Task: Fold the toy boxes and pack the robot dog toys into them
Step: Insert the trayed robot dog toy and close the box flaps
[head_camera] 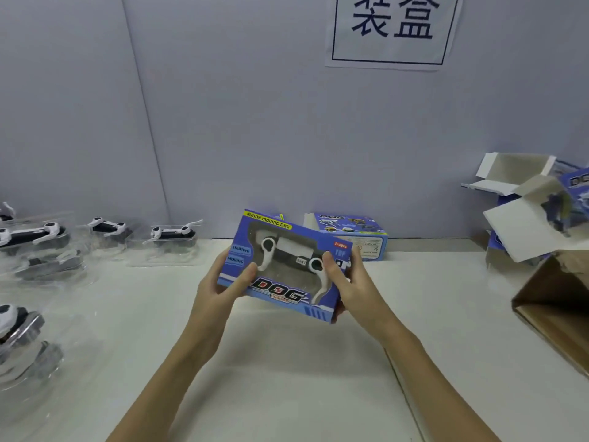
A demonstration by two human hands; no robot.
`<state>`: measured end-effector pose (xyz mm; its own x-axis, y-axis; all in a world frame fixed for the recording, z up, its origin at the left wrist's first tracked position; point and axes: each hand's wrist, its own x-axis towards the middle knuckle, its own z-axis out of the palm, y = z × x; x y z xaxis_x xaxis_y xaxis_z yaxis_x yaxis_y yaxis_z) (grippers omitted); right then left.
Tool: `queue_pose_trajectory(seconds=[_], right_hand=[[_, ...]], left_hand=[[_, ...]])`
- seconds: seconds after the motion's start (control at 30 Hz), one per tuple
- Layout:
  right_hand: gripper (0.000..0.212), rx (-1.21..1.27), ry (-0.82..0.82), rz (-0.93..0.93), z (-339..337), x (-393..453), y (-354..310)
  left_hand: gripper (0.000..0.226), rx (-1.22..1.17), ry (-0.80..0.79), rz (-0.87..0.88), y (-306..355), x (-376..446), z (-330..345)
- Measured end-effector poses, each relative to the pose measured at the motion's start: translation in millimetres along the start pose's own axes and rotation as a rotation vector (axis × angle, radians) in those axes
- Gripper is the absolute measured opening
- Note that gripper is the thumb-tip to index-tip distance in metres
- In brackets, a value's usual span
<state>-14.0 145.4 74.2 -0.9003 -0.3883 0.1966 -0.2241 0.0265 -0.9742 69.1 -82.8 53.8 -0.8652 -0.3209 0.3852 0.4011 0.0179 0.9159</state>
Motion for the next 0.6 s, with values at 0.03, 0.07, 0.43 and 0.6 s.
queue_pose_trajectory(seconds=[0.03, 0.07, 0.43, 0.6], right_hand=[[0.051, -0.006, -0.057, 0.035, -1.7, -0.5, 0.4], [0.051, -0.017, -0.104, 0.067, -4.6, -1.1, -0.4], [0.06, 0.528, 0.246, -0.132, -38.4, -7.3, -45.4], [0.1, 0.76, 0.531, -0.668, -69.0, -17.7, -64.8]], left_hand=[[0.054, -0.002, 0.006, 0.002, -0.6, 0.8, -2.5], [0.056, -0.001, 0.013, -0.001, -0.8, 1.7, -5.5], [0.09, -0.127, 0.113, -0.09, 0.3, 8.2, -11.6], [0.057, -0.036, 0.05, -0.134, -10.0, 9.4, -11.1]])
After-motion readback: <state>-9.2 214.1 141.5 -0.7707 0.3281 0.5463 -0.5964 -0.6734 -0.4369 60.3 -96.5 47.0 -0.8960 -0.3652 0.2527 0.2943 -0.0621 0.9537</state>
